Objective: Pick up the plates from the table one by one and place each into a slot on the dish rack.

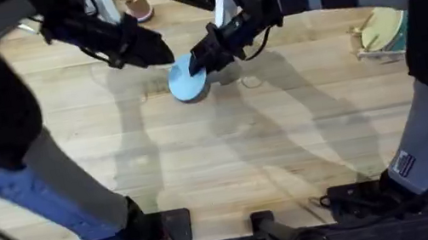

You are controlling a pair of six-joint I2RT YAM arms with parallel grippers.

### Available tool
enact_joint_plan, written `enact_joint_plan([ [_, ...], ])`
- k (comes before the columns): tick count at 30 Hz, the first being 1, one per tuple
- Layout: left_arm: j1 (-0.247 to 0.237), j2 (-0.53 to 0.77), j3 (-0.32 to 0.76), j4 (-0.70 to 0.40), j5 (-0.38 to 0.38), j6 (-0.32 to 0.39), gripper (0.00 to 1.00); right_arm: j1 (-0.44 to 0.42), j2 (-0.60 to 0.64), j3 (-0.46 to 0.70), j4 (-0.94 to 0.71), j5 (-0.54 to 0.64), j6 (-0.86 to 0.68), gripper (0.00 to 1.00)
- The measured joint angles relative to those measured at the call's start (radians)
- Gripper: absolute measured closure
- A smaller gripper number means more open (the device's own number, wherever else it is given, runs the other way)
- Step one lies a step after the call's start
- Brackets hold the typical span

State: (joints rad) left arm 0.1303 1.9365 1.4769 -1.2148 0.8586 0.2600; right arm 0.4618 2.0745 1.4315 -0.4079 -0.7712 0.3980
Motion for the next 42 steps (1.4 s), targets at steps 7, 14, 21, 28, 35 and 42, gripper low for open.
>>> enact_joint_plan([
  [7, 0.000, -0.200, 0.006, -0.056, -0.027, 0.014, 0.960, -0.004, -0.104, 0.000, -0.114, 0.026, -0.095, 0.972],
  [14, 0.000, -0.412, 0.006, -0.116, -0.118, 0.015, 0.960, -0.037, -0.238, 0.000, -0.262, 0.119, -0.193, 0.972],
  [21, 0.000, -0.614, 0.006, -0.154, -0.215, -0.025, 0.961, -0.090, -0.374, 0.000, -0.355, 0.207, -0.257, 0.972],
  [28, 0.000, -0.783, 0.006, -0.215, -0.304, -0.071, 0.962, -0.184, -0.534, 0.000, -0.407, 0.234, -0.303, 0.972],
  [35, 0.000, -0.874, 0.007, -0.245, -0.359, -0.104, 0.962, -0.302, -0.662, 0.000, -0.512, 0.322, -0.346, 0.972],
  [42, 0.000, -0.886, 0.007, -0.247, -0.367, -0.114, 0.960, -0.384, -0.751, 0.000, -0.583, 0.463, -0.368, 0.972],
])
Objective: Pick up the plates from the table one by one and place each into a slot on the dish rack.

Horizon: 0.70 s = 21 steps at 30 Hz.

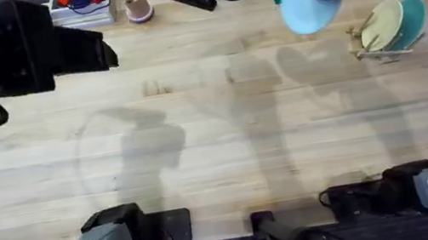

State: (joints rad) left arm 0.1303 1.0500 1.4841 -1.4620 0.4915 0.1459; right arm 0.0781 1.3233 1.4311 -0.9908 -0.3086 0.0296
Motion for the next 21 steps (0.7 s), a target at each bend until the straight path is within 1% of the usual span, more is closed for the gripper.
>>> enact_joint_plan([
  [1, 0.000, 0.000, 0.000, 0.000, 0.000, 0.000, 0.955, -0.008, -0.010, 0.000, -0.007, 0.021, -0.001, 0.972],
  [2, 0.000, 0.000, 0.000, 0.000, -0.003, -0.002, 0.928, -0.017, -0.023, 0.000, -0.015, 0.044, -0.002, 0.972],
  [4, 0.000, 0.000, 0.000, 0.000, -0.007, -0.004, 0.651, -0.032, -0.047, 0.000, -0.029, 0.090, -0.005, 0.972],
  [7, 0.000, 0.000, 0.000, 0.000, -0.010, -0.005, 0.170, -0.052, -0.077, 0.000, -0.048, 0.153, -0.008, 0.972],
  [8, 0.000, 0.000, 0.000, 0.000, -0.010, -0.009, 0.049, -0.058, -0.087, 0.000, -0.053, 0.172, -0.008, 0.972],
  [9, 0.000, 0.000, 0.000, 0.000, -0.011, -0.009, 0.018, -0.063, -0.096, 0.000, -0.058, 0.188, -0.008, 0.972],
  [10, 0.000, 0.000, 0.000, 0.000, -0.012, -0.010, 0.009, -0.069, -0.104, 0.000, -0.063, 0.203, -0.008, 0.972],
  [21, 0.000, 0.000, 0.000, 0.000, -0.015, -0.011, 0.006, -0.110, -0.124, 0.000, -0.111, 0.363, -0.008, 0.972],
])
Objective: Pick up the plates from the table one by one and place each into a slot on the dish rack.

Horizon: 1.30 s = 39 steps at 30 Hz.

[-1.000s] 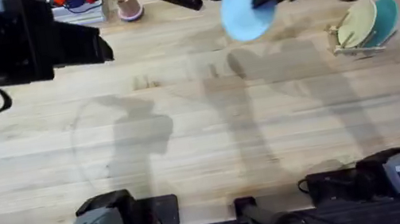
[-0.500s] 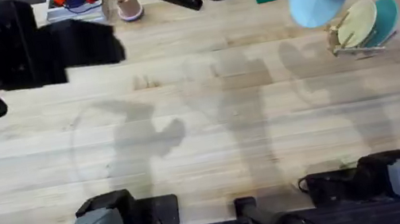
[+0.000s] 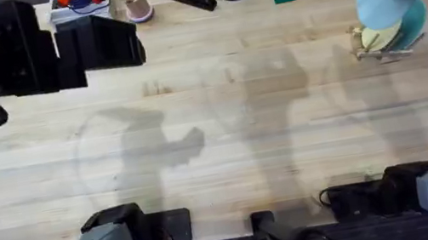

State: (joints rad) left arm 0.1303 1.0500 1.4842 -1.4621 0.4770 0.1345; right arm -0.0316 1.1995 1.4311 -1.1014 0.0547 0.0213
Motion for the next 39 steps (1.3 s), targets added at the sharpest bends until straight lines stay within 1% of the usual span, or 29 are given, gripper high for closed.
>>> enact_joint_plan([
  [8, 0.000, 0.000, 0.000, 0.000, 0.000, 0.000, 0.006, -0.006, 0.000, 0.000, -0.038, 0.139, 0.061, 0.972],
  [12, 0.000, 0.000, 0.000, 0.000, -0.001, 0.000, 0.006, -0.006, 0.000, 0.000, -0.057, 0.169, 0.077, 0.972],
  [17, 0.000, 0.000, 0.000, 0.000, -0.002, 0.000, 0.006, -0.021, 0.000, 0.000, -0.082, 0.179, 0.080, 0.972],
  [28, 0.000, 0.000, 0.000, 0.000, -0.002, 0.000, 0.006, -0.180, 0.000, 0.000, -0.104, 0.186, 0.065, 0.973],
  [35, 0.000, 0.000, 0.000, 0.000, -0.002, 0.000, 0.006, -0.248, 0.000, 0.000, -0.094, 0.185, 0.048, 0.973],
  [39, 0.000, 0.000, 0.000, 0.000, -0.002, 0.000, 0.006, -0.262, 0.000, 0.000, -0.057, 0.187, 0.018, 0.973],
])
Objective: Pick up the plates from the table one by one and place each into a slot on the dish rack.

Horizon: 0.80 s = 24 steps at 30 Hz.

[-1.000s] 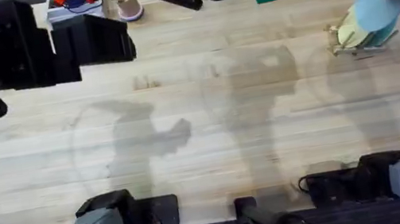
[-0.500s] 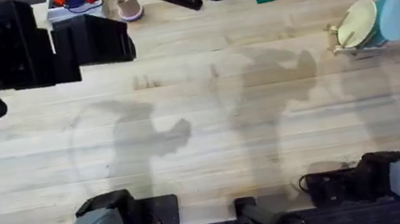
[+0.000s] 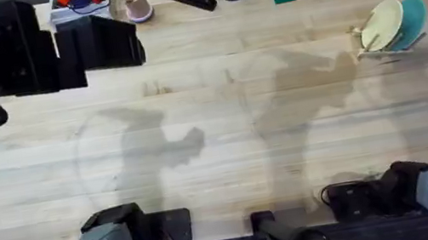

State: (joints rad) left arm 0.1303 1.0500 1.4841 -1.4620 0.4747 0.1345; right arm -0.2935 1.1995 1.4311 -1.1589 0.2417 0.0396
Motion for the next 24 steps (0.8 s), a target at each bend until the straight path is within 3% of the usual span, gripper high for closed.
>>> enact_joint_plan([
  [15, 0.000, 0.000, 0.000, 0.000, 0.000, 0.000, 0.006, -0.003, 0.003, 0.000, 0.063, -0.015, -0.128, 0.973],
  [24, 0.000, 0.000, 0.000, 0.000, 0.000, 0.000, 0.006, -0.039, 0.075, 0.000, 0.087, -0.074, -0.149, 0.974],
])
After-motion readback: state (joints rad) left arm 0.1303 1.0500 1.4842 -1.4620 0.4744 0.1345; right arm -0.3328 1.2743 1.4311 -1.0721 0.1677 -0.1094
